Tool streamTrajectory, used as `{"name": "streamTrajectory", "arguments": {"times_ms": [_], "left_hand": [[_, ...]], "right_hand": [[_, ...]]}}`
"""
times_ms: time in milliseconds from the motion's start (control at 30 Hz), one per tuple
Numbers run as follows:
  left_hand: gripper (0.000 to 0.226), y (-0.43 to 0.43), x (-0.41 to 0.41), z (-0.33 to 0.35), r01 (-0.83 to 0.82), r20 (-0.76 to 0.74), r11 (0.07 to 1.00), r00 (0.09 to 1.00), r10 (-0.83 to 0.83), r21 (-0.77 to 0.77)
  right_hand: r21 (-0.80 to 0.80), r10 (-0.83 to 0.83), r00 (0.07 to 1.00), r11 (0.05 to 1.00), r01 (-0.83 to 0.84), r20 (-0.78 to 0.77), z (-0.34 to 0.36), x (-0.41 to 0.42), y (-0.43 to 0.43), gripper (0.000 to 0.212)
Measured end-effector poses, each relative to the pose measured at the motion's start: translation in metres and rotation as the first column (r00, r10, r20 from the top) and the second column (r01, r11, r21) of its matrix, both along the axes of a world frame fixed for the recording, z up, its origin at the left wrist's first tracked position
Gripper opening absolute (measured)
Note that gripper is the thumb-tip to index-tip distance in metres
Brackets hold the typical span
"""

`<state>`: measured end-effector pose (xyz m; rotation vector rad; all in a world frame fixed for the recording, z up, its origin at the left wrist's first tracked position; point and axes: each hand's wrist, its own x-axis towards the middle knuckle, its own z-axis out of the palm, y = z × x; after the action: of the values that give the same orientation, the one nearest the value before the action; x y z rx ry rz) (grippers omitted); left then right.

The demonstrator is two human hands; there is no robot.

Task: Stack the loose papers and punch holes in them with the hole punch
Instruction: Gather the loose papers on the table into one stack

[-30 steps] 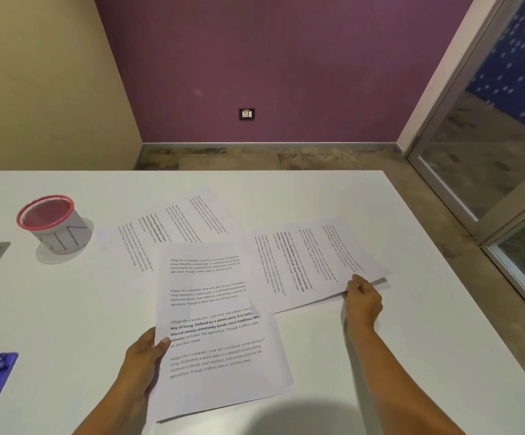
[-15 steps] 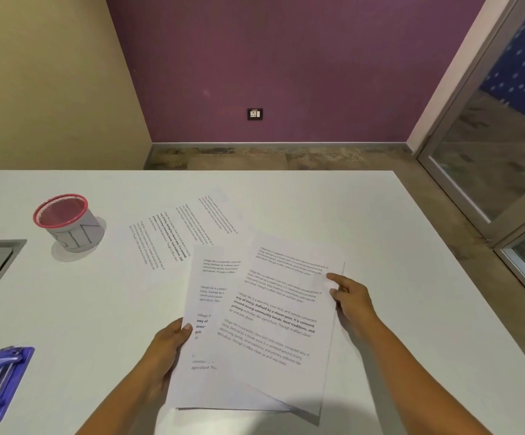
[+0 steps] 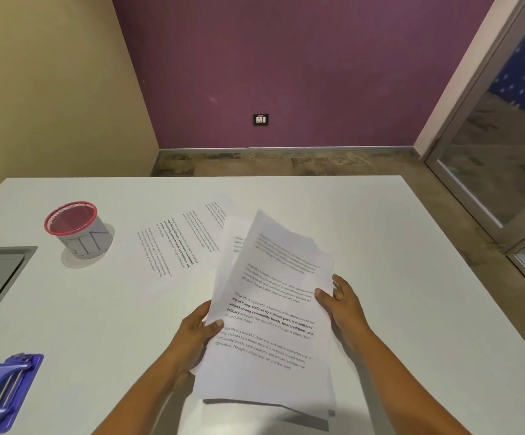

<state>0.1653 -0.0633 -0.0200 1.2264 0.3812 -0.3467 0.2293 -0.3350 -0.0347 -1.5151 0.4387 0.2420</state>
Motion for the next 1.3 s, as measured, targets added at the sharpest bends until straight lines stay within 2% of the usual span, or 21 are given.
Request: {"name": "streamTrajectory", "arguments": {"times_ms": [167, 233, 367, 433, 467, 500, 533, 567, 633, 733, 800, 867, 967, 1033, 1167, 1300], "left_hand": [[0.046, -0.004, 0.013, 0.013, 0.010, 0.038, 0.997, 0.999, -0.007, -0.074], [0.048, -0.007, 0.020, 0.016, 0.004, 0.056, 0.996, 0.998, 0.001, -0.086], [0.035, -0.011, 0.031, 0.016, 0.028, 0.023, 0.997, 0.999, -0.026, -0.068], [0.028, -0.009, 0.038, 0.017, 0.041, 0.008, 0.999, 0.999, -0.041, -0.017], [0.025, -0.008, 0.041, 0.017, 0.033, 0.007, 0.998, 0.999, -0.033, 0.054], [0.024, -0.005, 0.045, 0.016, 0.015, 0.015, 0.982, 1.000, -0.018, 0.188], [0.023, 0.000, 0.049, 0.013, -0.009, 0.040, 0.924, 0.999, -0.007, 0.381], [0.023, 0.008, 0.053, 0.011, -0.036, 0.086, 0.814, 0.996, -0.017, 0.580], [0.020, 0.028, 0.059, 0.007, -0.053, 0.141, 0.529, 0.982, -0.126, 0.847], [0.023, 0.055, 0.064, -0.004, -0.030, 0.085, 0.197, 0.958, -0.273, 0.980], [0.029, 0.069, 0.067, -0.011, -0.049, 0.066, 0.064, 0.948, -0.313, 0.997], [0.033, 0.078, 0.069, -0.014, 0.035, -0.050, -0.046, 0.929, -0.367, 0.998], [0.044, 0.084, 0.068, -0.016, 0.178, -0.214, -0.134, 0.912, -0.349, 0.975], [0.043, 0.083, 0.065, -0.015, 0.174, -0.213, -0.142, 0.920, -0.329, 0.974], [0.020, 0.077, 0.059, -0.009, 0.091, -0.158, -0.209, 0.930, -0.331, 0.974], [0.025, 0.068, 0.056, -0.005, 0.115, -0.224, -0.340, 0.927, -0.302, 0.933]], "right_hand": [[0.104, -0.061, 0.998, 0.993, 0.062, -0.020, 0.002, -0.007, -0.002, 0.071], [0.148, -0.059, 0.997, 0.987, 0.065, -0.043, 0.005, -0.008, -0.004, 0.061], [0.359, 0.077, 0.989, 0.933, -0.025, -0.130, 0.010, -0.013, -0.007, 0.038], [0.367, 0.040, 0.992, 0.930, 0.009, -0.124, 0.010, -0.013, -0.009, 0.037], [0.355, 0.014, 0.993, 0.934, 0.029, -0.117, 0.010, -0.013, -0.009, 0.037], [0.339, -0.008, 0.994, 0.940, 0.046, -0.113, 0.010, -0.012, -0.011, 0.037], [0.323, -0.027, 0.993, 0.944, 0.062, -0.112, 0.009, -0.012, -0.012, 0.037], [0.311, -0.043, 0.993, 0.947, 0.076, -0.111, 0.008, -0.012, -0.014, 0.037], [0.296, -0.064, 0.992, 0.951, 0.093, -0.107, 0.006, -0.011, -0.019, 0.035], [0.267, -0.073, 0.992, 0.959, 0.098, -0.102, 0.004, -0.011, -0.023, 0.031], [0.244, -0.074, 0.992, 0.965, 0.096, -0.098, 0.004, -0.011, -0.025, 0.031], [0.233, -0.075, 0.993, 0.968, 0.096, -0.095, 0.004, -0.012, -0.026, 0.029], [0.228, -0.087, 0.992, 0.968, 0.106, -0.093, 0.006, -0.012, -0.026, 0.032], [0.233, -0.100, 0.990, 0.965, 0.120, -0.097, 0.007, -0.012, -0.024, 0.035], [0.228, -0.106, 0.989, 0.965, 0.126, -0.101, 0.007, -0.014, -0.021, 0.032], [0.232, -0.111, 0.989, 0.964, 0.131, -0.098, 0.007, -0.015, -0.018, 0.028]]}}
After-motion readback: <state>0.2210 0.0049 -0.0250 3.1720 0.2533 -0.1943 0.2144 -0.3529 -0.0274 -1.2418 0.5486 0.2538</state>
